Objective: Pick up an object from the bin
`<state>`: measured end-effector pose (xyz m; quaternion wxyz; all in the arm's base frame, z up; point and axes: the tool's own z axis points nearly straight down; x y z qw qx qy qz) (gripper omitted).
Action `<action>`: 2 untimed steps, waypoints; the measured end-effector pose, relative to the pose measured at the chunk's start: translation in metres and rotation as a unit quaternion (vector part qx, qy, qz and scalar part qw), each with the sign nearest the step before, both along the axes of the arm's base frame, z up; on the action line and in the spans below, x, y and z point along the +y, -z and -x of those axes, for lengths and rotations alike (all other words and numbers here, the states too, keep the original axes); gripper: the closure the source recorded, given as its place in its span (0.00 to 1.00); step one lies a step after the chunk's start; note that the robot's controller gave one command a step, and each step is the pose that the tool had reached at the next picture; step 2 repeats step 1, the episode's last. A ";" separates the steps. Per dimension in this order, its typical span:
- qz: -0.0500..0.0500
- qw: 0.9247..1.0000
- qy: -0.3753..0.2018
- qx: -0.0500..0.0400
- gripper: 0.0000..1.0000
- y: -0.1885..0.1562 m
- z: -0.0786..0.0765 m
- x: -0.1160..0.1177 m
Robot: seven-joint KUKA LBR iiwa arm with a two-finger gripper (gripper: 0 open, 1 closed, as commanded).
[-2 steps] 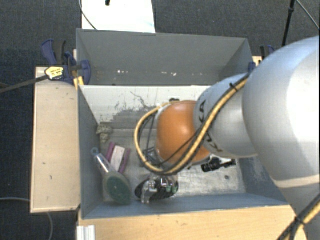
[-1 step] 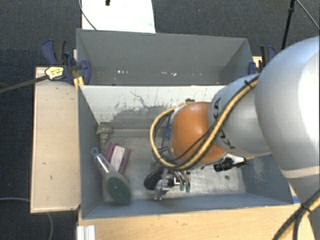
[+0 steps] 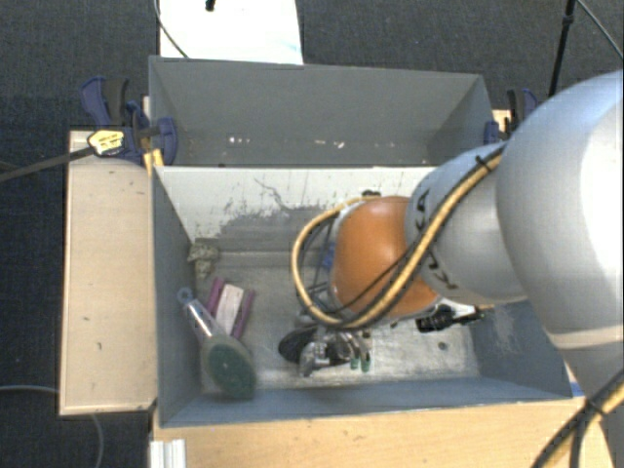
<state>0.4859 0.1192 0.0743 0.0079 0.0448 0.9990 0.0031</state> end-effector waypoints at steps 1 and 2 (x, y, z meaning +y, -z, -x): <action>0.002 1.000 -0.029 0.004 1.00 -0.132 -0.003 0.001; 0.002 1.000 -0.029 0.004 1.00 -0.132 -0.003 0.001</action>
Offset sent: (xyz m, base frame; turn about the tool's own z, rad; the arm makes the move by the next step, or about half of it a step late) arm 0.0009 0.0013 0.1277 -0.0623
